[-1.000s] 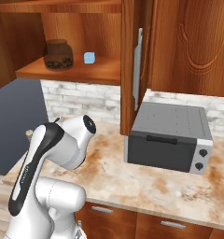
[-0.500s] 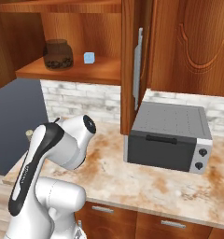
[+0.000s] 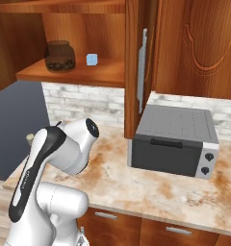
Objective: Pick the jar and candle from the dining table and place them in the open cabinet. Close the cabinet after placing the objects.
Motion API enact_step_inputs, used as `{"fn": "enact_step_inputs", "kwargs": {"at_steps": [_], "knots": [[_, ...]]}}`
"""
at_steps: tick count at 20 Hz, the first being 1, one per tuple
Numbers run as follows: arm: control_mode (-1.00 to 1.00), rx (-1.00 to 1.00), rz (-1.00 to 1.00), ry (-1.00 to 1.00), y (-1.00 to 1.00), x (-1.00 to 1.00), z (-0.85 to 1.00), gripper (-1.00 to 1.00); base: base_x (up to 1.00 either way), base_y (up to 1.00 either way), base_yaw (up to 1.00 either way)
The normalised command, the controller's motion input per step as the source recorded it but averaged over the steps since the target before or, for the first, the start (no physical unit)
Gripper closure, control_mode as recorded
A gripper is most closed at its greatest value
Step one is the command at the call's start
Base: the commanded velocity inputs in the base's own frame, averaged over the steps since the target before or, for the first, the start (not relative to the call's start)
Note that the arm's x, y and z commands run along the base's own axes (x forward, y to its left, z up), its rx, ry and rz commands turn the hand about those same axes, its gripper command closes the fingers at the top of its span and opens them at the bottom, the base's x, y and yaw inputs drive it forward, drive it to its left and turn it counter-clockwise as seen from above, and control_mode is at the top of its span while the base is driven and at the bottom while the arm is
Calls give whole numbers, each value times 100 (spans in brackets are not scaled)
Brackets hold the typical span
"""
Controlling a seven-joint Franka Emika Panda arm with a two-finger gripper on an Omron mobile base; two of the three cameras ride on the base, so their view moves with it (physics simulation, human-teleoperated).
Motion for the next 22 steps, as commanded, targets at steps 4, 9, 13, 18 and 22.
{"fn": "enact_step_inputs", "kwargs": {"at_steps": [4, 9, 13, 18, 22], "knots": [[-100, 0, 0, 0, 0, 0, 0, 100, 0, 0, 0], [-100, 0, 0, 0, 1, 0, 0, 100, 0, 0, 0], [-100, 0, -3, -13, 8, -10, 1, 100, 0, 0, 0], [-100, 6, -16, -2, 8, -5, 5, 100, 0, 0, 0], [-100, 3, -27, -3, 11, 0, 12, 100, 0, 0, 0]]}}
